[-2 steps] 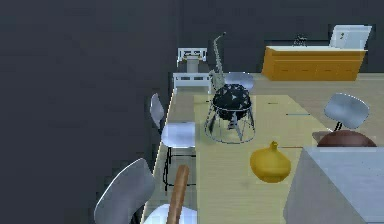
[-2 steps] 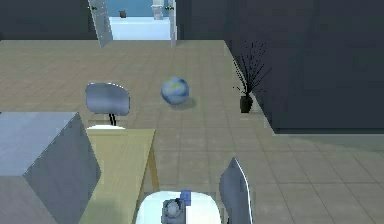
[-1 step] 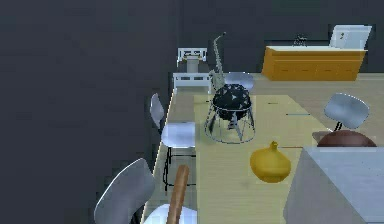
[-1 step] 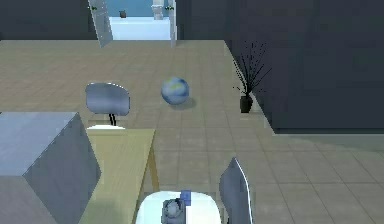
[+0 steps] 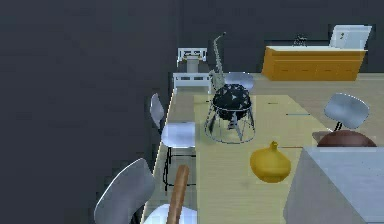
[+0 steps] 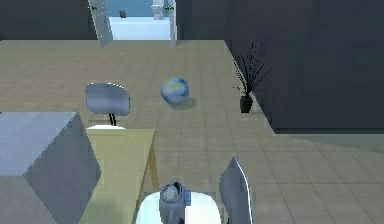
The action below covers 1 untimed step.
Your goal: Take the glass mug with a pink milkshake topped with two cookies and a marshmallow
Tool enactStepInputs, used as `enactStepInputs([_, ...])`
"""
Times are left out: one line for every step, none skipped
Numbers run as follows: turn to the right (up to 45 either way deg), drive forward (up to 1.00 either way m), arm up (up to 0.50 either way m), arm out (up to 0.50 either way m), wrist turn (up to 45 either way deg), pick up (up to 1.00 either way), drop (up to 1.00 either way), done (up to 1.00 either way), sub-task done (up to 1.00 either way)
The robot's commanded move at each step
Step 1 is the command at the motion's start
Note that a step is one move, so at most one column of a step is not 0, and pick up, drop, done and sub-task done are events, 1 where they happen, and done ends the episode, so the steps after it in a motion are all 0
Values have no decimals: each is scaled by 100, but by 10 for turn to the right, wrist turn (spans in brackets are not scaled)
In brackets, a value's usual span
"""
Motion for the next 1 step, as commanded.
enactStepInputs([0, 0, 0, 0, 0, 0, 0, 100, 0])
